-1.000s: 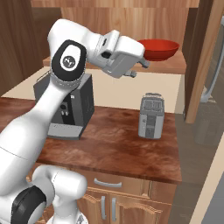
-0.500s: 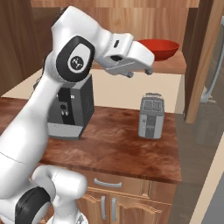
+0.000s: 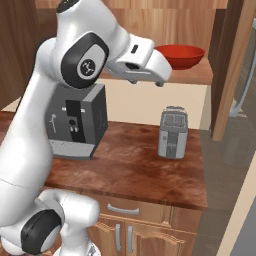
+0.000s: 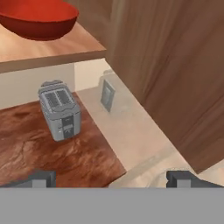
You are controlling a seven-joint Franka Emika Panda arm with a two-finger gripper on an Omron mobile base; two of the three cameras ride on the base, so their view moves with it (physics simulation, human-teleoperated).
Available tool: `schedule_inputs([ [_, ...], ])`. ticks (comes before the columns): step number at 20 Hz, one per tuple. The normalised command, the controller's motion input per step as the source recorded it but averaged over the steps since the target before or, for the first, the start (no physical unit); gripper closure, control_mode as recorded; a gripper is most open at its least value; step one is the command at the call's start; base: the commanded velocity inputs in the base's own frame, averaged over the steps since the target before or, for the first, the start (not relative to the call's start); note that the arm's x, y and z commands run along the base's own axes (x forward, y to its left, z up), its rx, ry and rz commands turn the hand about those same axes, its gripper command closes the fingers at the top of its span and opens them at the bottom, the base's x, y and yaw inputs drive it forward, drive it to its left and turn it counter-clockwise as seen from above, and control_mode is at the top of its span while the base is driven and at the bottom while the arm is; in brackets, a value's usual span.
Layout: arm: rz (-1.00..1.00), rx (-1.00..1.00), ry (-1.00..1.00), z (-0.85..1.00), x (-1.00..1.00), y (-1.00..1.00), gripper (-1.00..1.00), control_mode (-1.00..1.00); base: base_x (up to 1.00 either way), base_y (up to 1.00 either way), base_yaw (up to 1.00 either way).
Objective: Move the bowls from the cabinet to the plates on the dining table.
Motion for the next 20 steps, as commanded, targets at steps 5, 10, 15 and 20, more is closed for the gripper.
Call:
schedule_inputs([
  [5, 0.09, 0.15, -0.13, 0.00, 0.00, 0.40, -1.00, -1.00, 0.00, 0.00, 0.00],
  [10, 0.06, 0.12, -0.06, 0.00, -0.29, 0.15, -1.00, -1.00, 0.00, 0.00, 0.00],
  [15, 0.02, 0.04, -0.04, 0.00, -0.83, 0.04, -1.00, -1.00, 0.00, 0.00, 0.00],
  [20, 0.04, 0.00, 0.00, 0.00, -0.98, 0.21, -1.00, -1.00, 0.00, 0.00, 0.00],
])
